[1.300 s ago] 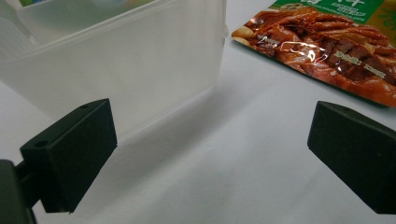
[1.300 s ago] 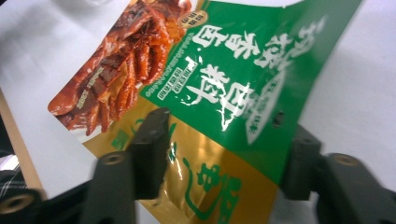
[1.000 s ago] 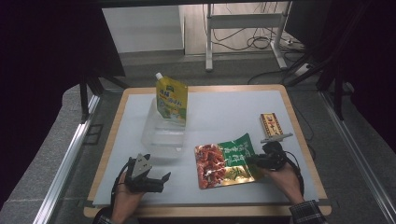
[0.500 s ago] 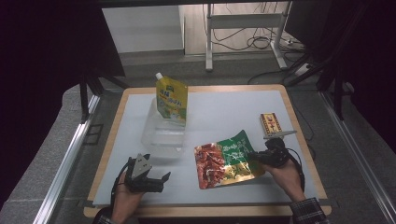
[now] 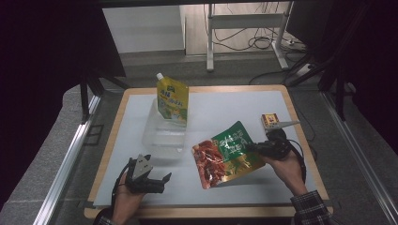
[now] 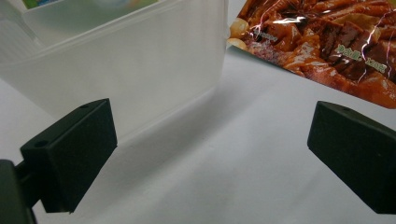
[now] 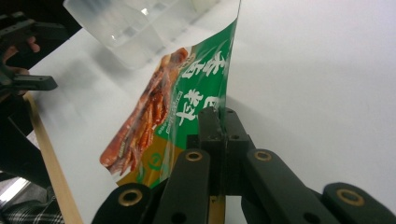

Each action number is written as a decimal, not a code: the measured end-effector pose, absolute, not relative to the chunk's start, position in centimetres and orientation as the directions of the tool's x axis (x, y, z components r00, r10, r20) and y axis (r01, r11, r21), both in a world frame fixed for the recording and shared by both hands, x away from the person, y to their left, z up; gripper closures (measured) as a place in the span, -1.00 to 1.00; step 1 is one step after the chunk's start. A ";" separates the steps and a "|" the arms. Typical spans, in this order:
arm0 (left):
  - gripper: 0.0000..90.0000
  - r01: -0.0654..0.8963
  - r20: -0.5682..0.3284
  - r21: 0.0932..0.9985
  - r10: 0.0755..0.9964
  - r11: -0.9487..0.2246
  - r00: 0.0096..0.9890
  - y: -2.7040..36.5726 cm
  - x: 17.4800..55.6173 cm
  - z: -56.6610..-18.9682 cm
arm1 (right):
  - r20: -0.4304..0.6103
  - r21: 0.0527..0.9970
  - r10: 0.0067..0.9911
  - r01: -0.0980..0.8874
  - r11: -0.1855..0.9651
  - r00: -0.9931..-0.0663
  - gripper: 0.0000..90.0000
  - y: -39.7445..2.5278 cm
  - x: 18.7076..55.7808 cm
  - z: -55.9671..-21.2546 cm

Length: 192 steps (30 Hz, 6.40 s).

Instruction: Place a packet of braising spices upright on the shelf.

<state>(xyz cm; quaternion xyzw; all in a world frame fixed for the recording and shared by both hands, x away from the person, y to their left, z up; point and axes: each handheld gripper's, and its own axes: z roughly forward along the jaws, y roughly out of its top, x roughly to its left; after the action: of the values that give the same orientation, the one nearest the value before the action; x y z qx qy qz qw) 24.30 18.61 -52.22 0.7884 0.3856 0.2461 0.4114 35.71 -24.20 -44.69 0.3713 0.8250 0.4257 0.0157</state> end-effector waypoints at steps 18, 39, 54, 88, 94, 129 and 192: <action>-0.98 0.404 0.070 0.840 0.810 -0.363 0.582 18.6 24.3 -52.2 | 0.224 0.742 0.557 0.511 0.435 -0.800 0.98 -21.8 36.8 -40.0; -0.98 0.396 0.068 0.849 0.816 -0.349 0.573 18.9 24.3 -52.0 | 0.090 0.766 0.513 0.389 0.513 -0.854 0.98 -19.6 37.7 -35.1; -1.00 0.384 0.028 0.875 0.823 -0.295 0.567 19.1 24.2 -51.8 | 0.001 0.763 0.514 0.333 0.554 -0.858 0.98 -18.5 39.0 -32.8; -0.99 0.368 0.048 0.879 0.825 -0.303 0.563 19.2 24.1 -51.7 | 0.031 0.762 0.428 0.299 0.575 -0.903 0.98 -11.6 42.3 -29.1; -0.99 0.367 0.047 0.881 0.826 -0.300 0.562 19.2 24.1 -51.7 | 0.028 0.759 0.411 0.287 0.584 -0.911 0.98 -9.7 43.0 -28.8; -0.98 0.358 0.052 0.883 0.821 -0.303 0.568 19.1 24.0 -51.6 | 0.021 0.729 0.376 0.272 0.629 -0.926 0.98 0.4 45.0 -29.1; -0.97 0.357 0.069 0.876 0.818 -0.323 0.572 18.9 24.0 -51.7 | -0.013 0.723 0.388 0.260 0.640 -0.921 -0.13 -0.1 45.4 -33.3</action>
<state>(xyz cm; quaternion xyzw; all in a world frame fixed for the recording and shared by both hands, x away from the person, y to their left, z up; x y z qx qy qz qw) 24.01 18.88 -51.70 0.7701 0.3813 0.2621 0.4391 45.44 -0.10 -33.28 0.1797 0.9018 0.3841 0.0838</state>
